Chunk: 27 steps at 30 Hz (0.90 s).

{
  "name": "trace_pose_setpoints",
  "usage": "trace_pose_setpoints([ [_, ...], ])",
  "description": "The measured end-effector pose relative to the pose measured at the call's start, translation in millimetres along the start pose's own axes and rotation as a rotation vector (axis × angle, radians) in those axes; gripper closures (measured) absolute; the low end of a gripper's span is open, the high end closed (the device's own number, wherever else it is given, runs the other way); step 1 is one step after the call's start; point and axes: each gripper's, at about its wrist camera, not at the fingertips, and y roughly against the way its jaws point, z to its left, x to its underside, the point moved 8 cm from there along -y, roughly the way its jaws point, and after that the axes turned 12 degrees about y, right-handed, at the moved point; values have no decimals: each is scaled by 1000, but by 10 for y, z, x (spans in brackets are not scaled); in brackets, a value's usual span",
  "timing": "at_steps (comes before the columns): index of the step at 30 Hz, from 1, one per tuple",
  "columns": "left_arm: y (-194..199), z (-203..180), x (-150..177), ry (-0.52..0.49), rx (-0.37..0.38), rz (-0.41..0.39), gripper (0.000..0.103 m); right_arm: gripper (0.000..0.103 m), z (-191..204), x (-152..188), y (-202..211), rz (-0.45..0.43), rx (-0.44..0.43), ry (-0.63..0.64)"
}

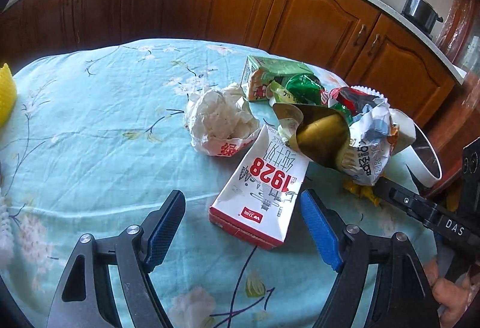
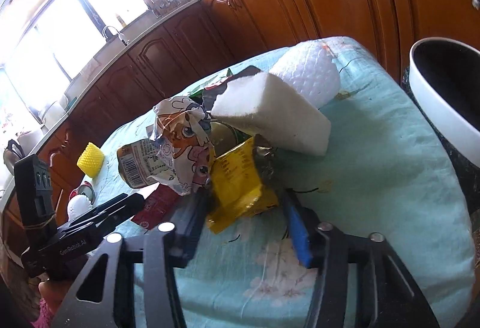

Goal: Collect trash
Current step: 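Grasp the red-and-white milk carton with the left tool while the right tool grasps the yellow wrapper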

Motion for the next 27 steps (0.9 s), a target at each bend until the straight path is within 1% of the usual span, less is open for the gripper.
trace_pose_setpoints([
  [2,-67,-11,3,-18,1,22,28,80,46,9,27,-5,6,29],
  [3,-63,-22,12,-32,-7,16,31,81,71,13,53,-8,10,44],
  [4,-64,-46,11,-43,-5,14,44,83,90,12,79,-10,10,53],
  [5,-60,-70,24,-56,2,20,49,84,104,18,106,-11,9,57],
  [7,-22,-95,40,-76,-1,7,49,87,122,36,171,-15,8,63],
  [9,54,-98,82,-92,1,-8,50,95,130,57,235,-18,7,62],
  [13,200,-106,238,-85,27,-4,50,96,145,116,400,-33,16,75],
  [18,452,-162,445,-63,87,-5,51,97,158,201,579,-47,29,94],
  [22,675,-321,557,-100,142,-18,51,97,121,236,705,-62,41,88],
  [25,837,-521,643,-141,184,-26,51,97,53,254,815,-76,56,80],
  [27,850,-648,661,-163,206,-26,51,97,-13,271,886,-86,70,73],
])
